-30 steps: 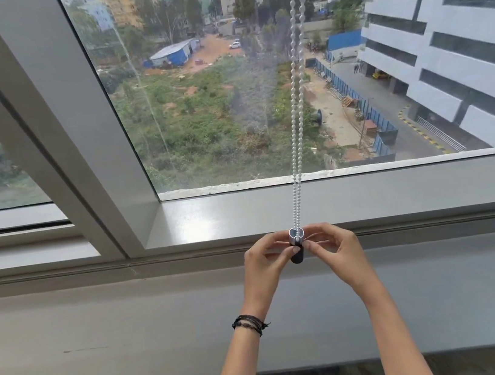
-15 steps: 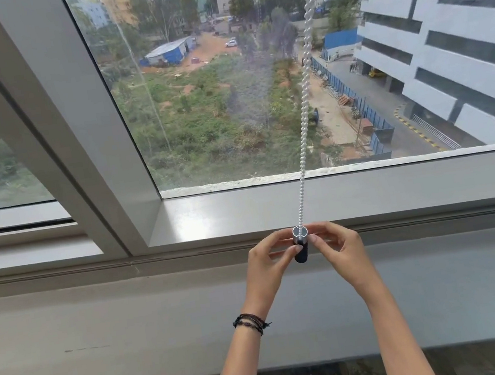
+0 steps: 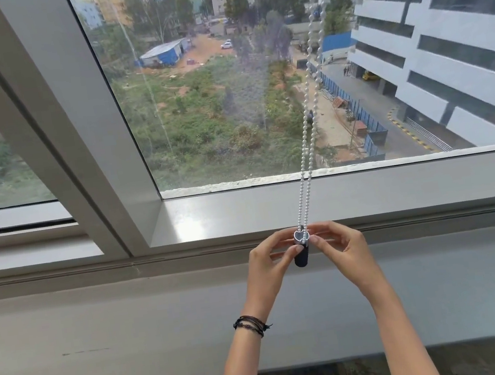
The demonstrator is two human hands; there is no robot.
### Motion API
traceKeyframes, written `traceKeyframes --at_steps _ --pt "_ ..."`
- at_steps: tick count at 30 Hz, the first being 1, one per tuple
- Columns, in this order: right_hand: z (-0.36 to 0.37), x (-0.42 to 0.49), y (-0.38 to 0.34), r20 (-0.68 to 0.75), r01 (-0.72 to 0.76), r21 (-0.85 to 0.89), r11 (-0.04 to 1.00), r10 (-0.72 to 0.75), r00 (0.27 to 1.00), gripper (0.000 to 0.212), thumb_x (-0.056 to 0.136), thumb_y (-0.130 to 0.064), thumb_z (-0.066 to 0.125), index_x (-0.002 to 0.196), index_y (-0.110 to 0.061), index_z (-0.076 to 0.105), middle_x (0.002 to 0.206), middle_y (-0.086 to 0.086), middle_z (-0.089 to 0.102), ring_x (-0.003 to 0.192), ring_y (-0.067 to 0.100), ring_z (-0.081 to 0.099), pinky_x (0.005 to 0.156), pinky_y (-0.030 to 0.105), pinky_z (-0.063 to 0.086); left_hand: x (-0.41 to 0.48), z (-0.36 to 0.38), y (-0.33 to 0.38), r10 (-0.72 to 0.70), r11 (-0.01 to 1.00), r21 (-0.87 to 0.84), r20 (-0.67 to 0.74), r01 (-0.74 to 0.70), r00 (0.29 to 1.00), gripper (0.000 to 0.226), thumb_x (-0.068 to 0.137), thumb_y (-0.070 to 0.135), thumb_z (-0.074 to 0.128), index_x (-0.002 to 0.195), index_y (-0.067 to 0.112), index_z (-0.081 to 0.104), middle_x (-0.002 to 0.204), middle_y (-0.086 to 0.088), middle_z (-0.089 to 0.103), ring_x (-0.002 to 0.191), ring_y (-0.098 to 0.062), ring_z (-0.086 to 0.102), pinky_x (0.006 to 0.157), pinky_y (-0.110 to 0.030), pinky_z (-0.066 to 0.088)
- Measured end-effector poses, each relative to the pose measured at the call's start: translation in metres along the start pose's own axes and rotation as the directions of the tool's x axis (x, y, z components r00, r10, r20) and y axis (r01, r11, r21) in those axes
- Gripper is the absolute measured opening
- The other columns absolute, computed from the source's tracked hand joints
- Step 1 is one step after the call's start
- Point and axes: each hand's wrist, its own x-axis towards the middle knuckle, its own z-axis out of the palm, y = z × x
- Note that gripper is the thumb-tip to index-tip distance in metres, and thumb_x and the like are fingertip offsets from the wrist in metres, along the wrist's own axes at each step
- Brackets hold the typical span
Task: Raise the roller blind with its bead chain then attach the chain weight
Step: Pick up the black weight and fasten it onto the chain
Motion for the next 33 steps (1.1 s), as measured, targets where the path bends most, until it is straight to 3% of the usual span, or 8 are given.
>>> traceKeyframes --at_steps 9,13,28,33 --pt "-0.0036 -0.0011 -0.0048 0.047 0.007 -0.022 1.000 -0.006 0.999 0.015 0.080 -0.029 0.068 0.095 -0.028 0.070 0.093 -0.006 0.073 0.090 0.011 0.068 0.079 0.016 0.051 -0.0005 -0.0025 0.0000 -0.005 1.000 -0.020 -0.006 0.005 1.000 0.016 0.086 0.020 0.068 0.098 0.031 0.069 0.097 0.017 0.073 0.094 -0.004 0.068 0.079 -0.012 0.049" --pt "-0.0049 -0.0005 -0.0033 0.057 0.003 -0.030 1.000 -0.001 0.998 0.015 0.082 -0.021 0.069 0.094 -0.030 0.070 0.092 -0.005 0.073 0.089 0.012 0.068 0.078 0.017 0.052 -0.0008 -0.0019 -0.0005 -0.008 1.000 -0.019 -0.005 0.008 1.000 0.015 0.086 0.019 0.068 0.098 0.028 0.069 0.097 0.016 0.073 0.093 -0.004 0.068 0.079 -0.013 0.050" --pt "-0.0074 -0.0003 -0.0039 0.072 0.018 -0.012 1.000 -0.017 0.997 0.019 0.075 -0.036 0.069 0.093 -0.032 0.070 0.091 -0.008 0.074 0.086 0.009 0.068 0.076 0.013 0.050 -0.0030 -0.0006 -0.0029 -0.015 1.000 0.000 0.018 0.015 1.000 0.015 0.086 0.022 0.067 0.100 0.029 0.068 0.098 0.015 0.073 0.095 -0.005 0.069 0.079 -0.013 0.051" --pt "-0.0076 -0.0008 0.0026 0.016 0.016 -0.042 0.999 -0.015 1.000 0.015 0.083 -0.034 0.062 0.096 -0.030 0.069 0.099 -0.006 0.071 0.095 0.011 0.067 0.082 0.020 0.051 -0.0048 -0.0031 -0.0052 -0.027 1.000 0.010 0.012 0.027 1.000 0.015 0.087 0.024 0.067 0.101 0.029 0.068 0.099 0.016 0.073 0.097 -0.004 0.068 0.078 -0.013 0.050"
